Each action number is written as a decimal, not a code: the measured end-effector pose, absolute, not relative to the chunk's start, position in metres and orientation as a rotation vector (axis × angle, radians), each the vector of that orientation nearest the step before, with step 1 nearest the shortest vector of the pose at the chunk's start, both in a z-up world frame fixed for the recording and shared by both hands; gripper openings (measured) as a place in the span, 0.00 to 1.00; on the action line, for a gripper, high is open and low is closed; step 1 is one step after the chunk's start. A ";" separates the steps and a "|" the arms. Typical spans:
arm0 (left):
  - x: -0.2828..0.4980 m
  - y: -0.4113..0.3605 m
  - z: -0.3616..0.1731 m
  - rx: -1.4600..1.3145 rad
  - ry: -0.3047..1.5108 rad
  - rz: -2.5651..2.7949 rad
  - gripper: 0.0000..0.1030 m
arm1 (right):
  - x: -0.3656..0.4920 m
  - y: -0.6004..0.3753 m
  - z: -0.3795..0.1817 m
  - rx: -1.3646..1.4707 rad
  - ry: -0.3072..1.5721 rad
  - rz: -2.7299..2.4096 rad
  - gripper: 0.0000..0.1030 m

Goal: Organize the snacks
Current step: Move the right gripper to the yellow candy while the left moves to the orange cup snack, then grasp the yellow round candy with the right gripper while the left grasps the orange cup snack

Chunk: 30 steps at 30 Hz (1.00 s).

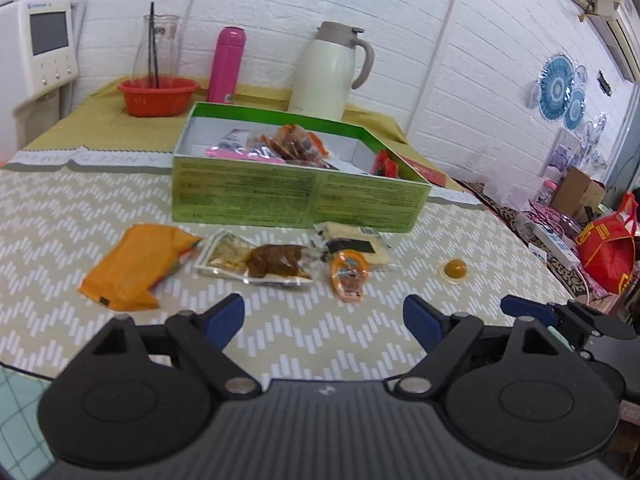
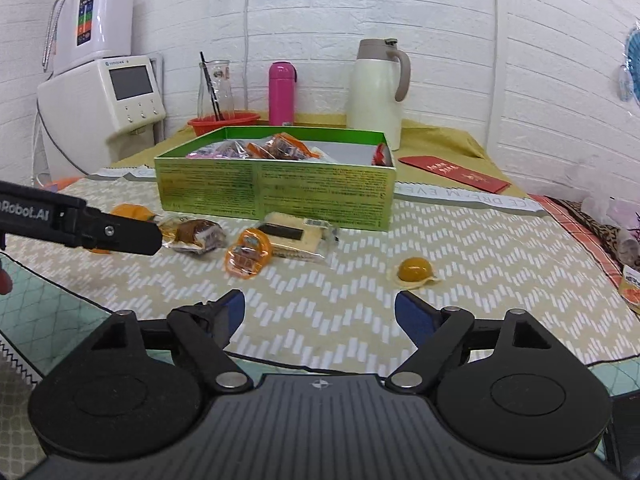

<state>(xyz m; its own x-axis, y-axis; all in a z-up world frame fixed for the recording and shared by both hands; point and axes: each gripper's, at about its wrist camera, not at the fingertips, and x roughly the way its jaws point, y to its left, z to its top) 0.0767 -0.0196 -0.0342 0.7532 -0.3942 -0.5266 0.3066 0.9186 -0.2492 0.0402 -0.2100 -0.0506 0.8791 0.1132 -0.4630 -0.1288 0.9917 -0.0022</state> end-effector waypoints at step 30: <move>0.154 -0.079 -0.066 -0.004 0.677 -0.510 0.31 | 0.129 -0.262 -0.066 -0.027 0.602 0.120 0.74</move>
